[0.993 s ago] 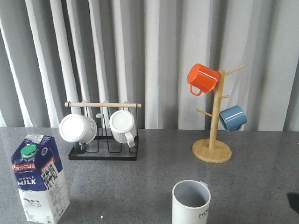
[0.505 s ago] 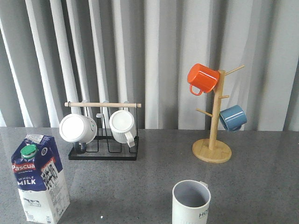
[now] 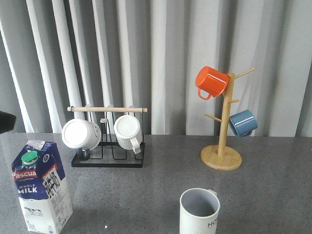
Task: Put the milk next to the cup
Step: 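Grasp the Pascual milk carton by its top with the left gripper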
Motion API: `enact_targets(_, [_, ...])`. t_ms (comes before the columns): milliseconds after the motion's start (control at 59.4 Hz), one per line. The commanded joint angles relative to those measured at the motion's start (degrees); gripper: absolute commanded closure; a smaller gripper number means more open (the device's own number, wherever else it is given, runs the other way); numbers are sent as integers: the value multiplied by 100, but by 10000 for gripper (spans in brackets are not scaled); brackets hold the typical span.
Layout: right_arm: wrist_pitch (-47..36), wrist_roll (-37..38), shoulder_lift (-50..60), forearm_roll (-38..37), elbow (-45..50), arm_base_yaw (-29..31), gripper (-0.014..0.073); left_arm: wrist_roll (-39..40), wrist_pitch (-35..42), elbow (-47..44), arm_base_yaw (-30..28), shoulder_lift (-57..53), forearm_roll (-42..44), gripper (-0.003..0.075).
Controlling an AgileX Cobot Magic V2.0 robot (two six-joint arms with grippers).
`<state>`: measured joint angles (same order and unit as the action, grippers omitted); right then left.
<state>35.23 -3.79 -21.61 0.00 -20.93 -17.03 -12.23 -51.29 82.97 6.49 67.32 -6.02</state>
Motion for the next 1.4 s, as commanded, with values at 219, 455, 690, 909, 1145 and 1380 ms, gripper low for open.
enact_targets(219, [-341,-36,-20,0,-159,-2,604,234,-1021,1621,-15,1369,102,175])
enact_targets(455, [-333,-36,-20,30,-159,-2,604,627,-1162,1771,-15,1674,482,175])
enact_targets(690, [-333,-36,-20,30,-159,-2,604,804,-1279,1771,-15,1770,634,175])
enact_targets(909, [-333,-36,-20,30,-159,-2,604,804,-1407,1751,-15,1943,602,175])
enact_targets(1145, [-333,-36,-20,30,-159,-2,604,798,-1415,1751,-15,2310,416,176])
enact_targets(1380, [-333,-36,-20,30,-159,-2,604,798,-1350,1751,-15,2692,368,176])
